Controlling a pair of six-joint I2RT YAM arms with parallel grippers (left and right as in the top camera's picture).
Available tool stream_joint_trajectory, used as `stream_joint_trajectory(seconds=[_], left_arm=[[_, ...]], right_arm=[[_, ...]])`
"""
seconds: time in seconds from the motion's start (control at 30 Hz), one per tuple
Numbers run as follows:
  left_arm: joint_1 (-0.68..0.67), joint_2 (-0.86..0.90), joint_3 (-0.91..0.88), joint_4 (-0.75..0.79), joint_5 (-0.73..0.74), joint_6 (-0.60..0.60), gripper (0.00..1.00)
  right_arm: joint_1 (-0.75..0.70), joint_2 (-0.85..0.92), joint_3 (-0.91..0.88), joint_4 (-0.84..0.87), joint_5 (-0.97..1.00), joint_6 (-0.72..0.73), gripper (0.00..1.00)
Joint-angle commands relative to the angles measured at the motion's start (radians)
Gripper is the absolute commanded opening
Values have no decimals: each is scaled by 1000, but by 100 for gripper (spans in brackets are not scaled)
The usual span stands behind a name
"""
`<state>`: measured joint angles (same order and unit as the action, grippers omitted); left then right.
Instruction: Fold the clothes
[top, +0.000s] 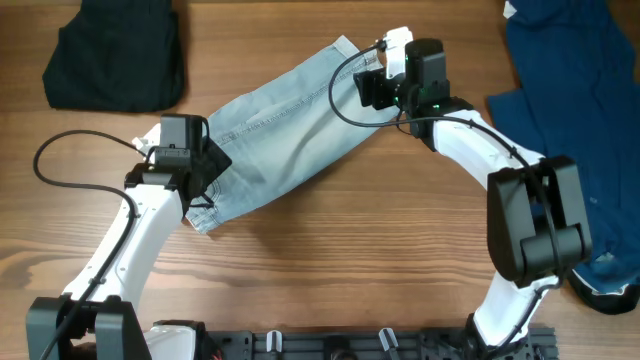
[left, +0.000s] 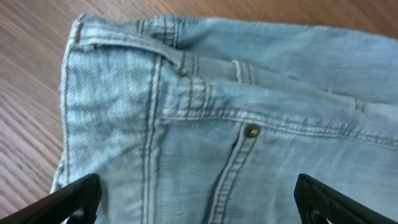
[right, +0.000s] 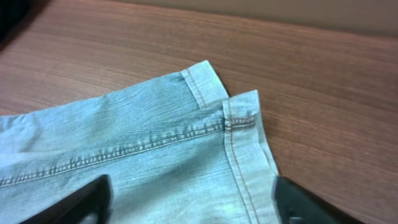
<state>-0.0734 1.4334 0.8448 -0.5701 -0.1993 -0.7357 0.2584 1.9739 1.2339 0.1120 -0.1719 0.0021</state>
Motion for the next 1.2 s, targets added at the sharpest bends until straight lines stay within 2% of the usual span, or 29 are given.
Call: stream_joint_trajectory(seconds=[0.0,0.13,0.27,0.4,0.43,0.5,0.53,0.67,0.8,0.9,1.03,1.17], left_arm=[[42,-20,13,-11,8,26,100],[114,-20,13,-11,8,26,100],[150,-20,13,-18,8,26,100],[150,-20,13,-28,5,26,100],[150,-20,13,-31,5,26,100],[150,-20,13,-37,5,26,100],[150,-20,13,-38,5,26,100],[150,-20,13,-42,5,26,100],[150,-20,13,-51,5,26,100],[150,-20,13,-56,5,26,100],[150,-20,13,-21,10,38,100],[150,-20,58,28,132,187,100]], right_arm=[[2,76,10,45,-51,-48,74],[2,161,10,73,-58,-52,71],[2,190,10,25,-53,-52,71],[0,195,10,-169,19,12,68],[-1,195,10,-218,21,32,72],[-11,195,10,-367,27,97,96],[-16,195,10,-423,41,132,100],[-55,195,10,-676,158,339,100],[-116,195,10,-879,109,502,99],[-137,193,2,-986,78,525,100],[-135,122,2,-942,16,475,100],[-135,-50,2,-950,-10,384,100]])
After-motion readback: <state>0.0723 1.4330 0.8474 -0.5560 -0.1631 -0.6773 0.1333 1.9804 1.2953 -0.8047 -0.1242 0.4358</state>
